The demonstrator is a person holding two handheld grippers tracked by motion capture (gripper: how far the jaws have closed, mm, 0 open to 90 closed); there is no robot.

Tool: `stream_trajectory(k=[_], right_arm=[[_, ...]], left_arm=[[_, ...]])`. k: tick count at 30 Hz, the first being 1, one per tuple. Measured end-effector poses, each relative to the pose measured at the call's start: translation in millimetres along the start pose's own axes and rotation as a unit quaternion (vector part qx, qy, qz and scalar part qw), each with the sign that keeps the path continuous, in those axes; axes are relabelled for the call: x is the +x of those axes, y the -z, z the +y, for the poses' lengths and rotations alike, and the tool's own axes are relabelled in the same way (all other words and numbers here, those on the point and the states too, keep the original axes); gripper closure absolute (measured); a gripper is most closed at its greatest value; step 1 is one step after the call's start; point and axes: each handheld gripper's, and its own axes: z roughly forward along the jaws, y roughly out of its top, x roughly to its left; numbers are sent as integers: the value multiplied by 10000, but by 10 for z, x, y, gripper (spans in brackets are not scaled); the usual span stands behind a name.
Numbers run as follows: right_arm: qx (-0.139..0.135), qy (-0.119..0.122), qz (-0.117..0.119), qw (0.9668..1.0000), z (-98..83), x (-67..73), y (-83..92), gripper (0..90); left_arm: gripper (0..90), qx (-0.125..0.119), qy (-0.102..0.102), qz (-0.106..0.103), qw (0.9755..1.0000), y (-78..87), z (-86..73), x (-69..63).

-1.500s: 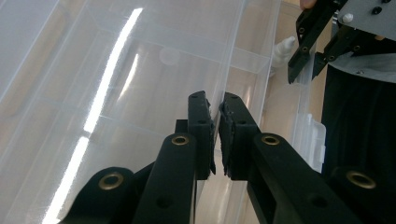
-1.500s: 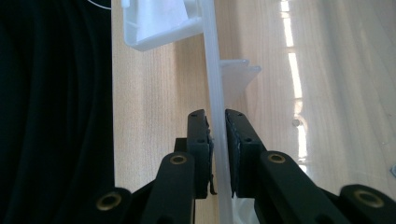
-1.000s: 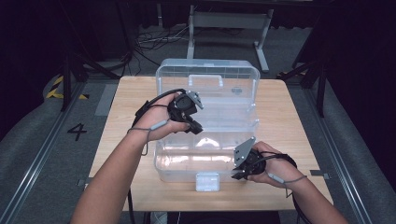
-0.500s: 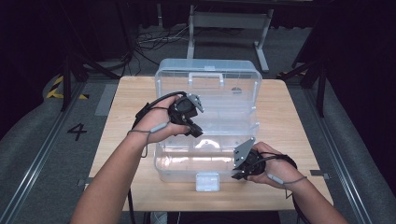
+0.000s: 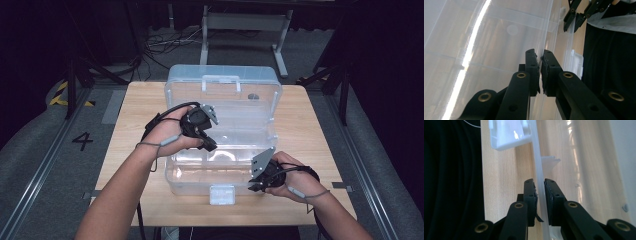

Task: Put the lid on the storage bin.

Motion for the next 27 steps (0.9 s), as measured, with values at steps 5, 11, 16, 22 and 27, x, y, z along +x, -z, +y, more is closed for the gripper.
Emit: stream_trajectory(k=[5,11,16,22,27], right_arm=[[-238,88,-36,9997,0,-2,69,816],[-517,113,-135,9985,21,48,218,825],[-941,104,-174,9954,21,65,343,881],[-1474,-104,-264,9887,-12,46,489,900],[-1975,-493,-538,9776,-73,-2,595,900]], left_arm=[[849,53,-48,68,10000,-16,-2,-47],[851,1,-8,-43,10000,-28,-38,-43],[852,18,-33,-31,10000,-42,-47,-70],[852,39,-70,0,10000,-52,-65,-102],[853,63,-77,60,9999,-60,-65,-130]])
